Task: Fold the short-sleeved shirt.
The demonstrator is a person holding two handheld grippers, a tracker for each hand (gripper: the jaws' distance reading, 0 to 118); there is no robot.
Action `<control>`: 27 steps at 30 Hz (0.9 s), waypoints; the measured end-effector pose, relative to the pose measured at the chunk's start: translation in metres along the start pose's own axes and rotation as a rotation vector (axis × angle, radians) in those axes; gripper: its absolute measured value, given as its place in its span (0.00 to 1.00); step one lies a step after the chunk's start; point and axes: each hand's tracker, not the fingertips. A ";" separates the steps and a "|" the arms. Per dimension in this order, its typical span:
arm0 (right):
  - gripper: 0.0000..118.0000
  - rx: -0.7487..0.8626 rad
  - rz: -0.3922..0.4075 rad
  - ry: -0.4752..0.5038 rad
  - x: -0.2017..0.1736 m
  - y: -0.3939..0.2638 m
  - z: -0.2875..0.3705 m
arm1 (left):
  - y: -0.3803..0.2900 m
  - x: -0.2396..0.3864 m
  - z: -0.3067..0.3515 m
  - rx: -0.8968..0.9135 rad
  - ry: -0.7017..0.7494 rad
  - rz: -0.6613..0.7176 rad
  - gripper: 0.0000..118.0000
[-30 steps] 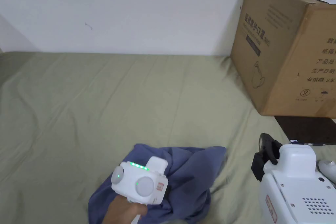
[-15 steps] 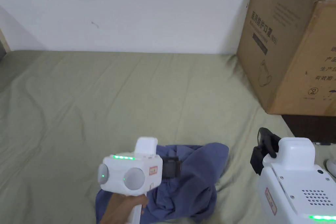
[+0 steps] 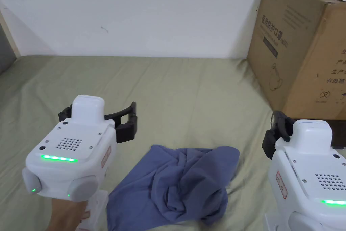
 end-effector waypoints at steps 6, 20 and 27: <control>0.00 0.002 0.005 0.014 -0.007 0.002 -0.003 | -0.015 -0.016 0.005 0.002 0.043 0.006 0.00; 0.00 -0.037 0.000 0.037 -0.014 -0.013 -0.012 | -0.075 -0.018 -0.022 -0.491 0.007 0.135 0.00; 0.00 -0.101 -0.013 0.048 -0.016 -0.035 -0.015 | -0.155 -0.012 -0.023 -0.801 -0.003 0.300 0.00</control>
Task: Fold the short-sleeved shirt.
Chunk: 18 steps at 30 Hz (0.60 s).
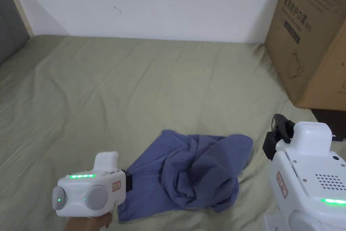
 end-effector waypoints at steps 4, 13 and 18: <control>0.00 -0.018 -0.001 0.010 0.001 -0.007 -0.001 | -0.016 0.002 -0.014 -0.059 0.006 0.004 0.46; 0.00 -0.034 -0.001 0.015 0.009 -0.013 -0.001 | -0.030 0.013 -0.042 -0.125 0.115 0.024 0.68; 0.00 -0.055 -0.006 0.011 0.015 -0.019 -0.003 | -0.051 0.019 -0.051 -0.086 0.142 -0.046 0.15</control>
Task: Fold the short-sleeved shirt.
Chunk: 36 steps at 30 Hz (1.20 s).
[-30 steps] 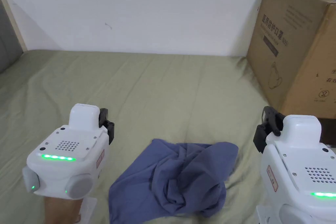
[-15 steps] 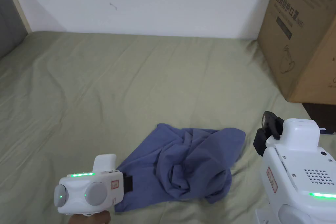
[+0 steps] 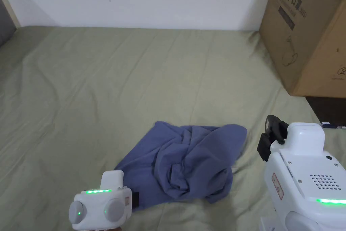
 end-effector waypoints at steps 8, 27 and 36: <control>0.00 -0.133 -0.056 0.014 0.018 -0.012 -0.046 | 0.016 -0.032 0.042 0.090 -0.195 0.150 0.02; 0.62 -0.788 -0.070 0.001 0.045 -0.116 -0.299 | 0.068 -0.036 0.031 0.154 -0.258 0.118 0.02; 0.02 -0.713 0.022 0.055 0.034 -0.091 -0.261 | 0.066 -0.038 0.034 0.147 -0.265 0.130 0.02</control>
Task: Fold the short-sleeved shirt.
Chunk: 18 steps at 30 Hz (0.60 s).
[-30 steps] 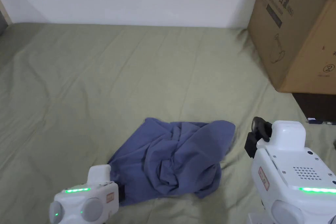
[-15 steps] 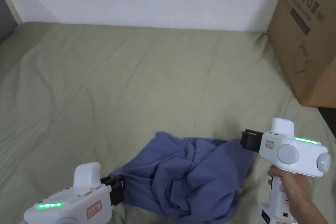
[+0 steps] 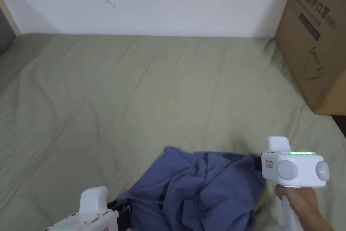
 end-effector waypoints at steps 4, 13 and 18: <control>0.02 0.139 -0.009 0.026 0.005 0.010 0.053 | 0.006 0.005 0.014 0.038 -0.036 0.018 0.02; 0.02 0.437 0.044 0.061 -0.002 0.060 0.207 | 0.101 -0.004 0.064 0.232 -0.032 0.008 0.02; 0.02 0.567 0.055 0.020 0.003 0.074 0.212 | 0.195 -0.015 0.101 0.363 0.046 -0.041 0.02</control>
